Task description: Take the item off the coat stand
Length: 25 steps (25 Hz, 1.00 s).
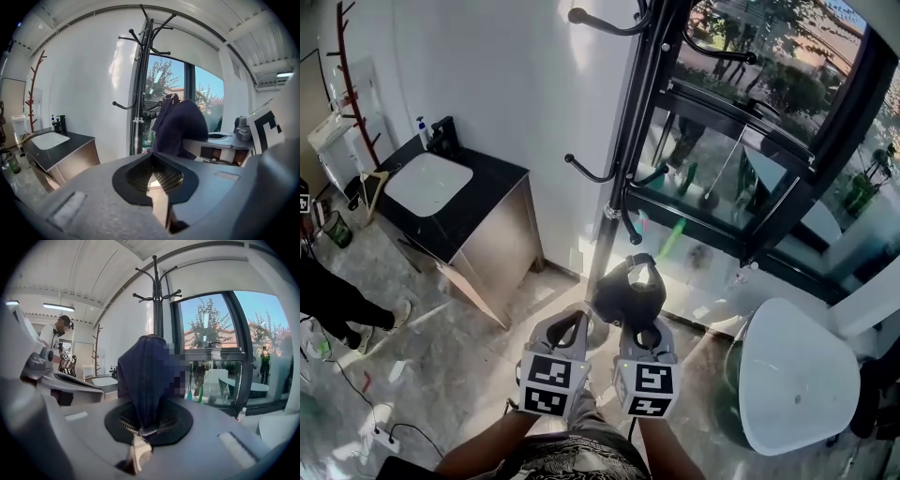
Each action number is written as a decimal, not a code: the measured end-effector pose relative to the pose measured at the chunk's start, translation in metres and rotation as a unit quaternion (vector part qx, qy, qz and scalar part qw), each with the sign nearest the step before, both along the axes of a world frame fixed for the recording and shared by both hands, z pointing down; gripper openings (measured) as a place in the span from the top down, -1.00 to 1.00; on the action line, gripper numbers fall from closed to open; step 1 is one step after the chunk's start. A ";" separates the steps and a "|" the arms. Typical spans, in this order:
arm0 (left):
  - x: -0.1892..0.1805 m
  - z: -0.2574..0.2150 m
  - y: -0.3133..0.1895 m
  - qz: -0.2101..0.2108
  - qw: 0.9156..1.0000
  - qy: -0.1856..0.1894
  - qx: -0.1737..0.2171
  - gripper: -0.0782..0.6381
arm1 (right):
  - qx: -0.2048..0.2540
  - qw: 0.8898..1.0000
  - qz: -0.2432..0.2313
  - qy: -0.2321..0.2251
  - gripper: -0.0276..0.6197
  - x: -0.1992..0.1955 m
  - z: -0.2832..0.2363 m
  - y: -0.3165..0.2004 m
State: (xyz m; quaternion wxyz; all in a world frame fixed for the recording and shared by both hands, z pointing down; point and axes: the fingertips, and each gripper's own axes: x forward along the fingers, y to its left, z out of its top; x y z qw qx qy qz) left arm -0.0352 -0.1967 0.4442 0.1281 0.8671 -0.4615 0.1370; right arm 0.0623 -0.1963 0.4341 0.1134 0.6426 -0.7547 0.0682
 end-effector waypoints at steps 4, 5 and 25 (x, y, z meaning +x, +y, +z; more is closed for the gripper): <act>0.001 0.000 0.010 0.001 1.000 -0.003 0.005 0.77 | -0.003 1.000 0.000 -0.009 0.86 0.002 -0.002 0.015; 0.001 0.000 0.012 0.001 1.000 -0.003 0.005 0.77 | -0.003 1.000 0.001 -0.011 0.86 0.003 -0.003 0.019; 0.003 -0.002 0.037 0.002 1.000 -0.001 0.012 0.77 | -0.006 1.000 0.006 -0.017 0.85 0.006 -0.001 0.053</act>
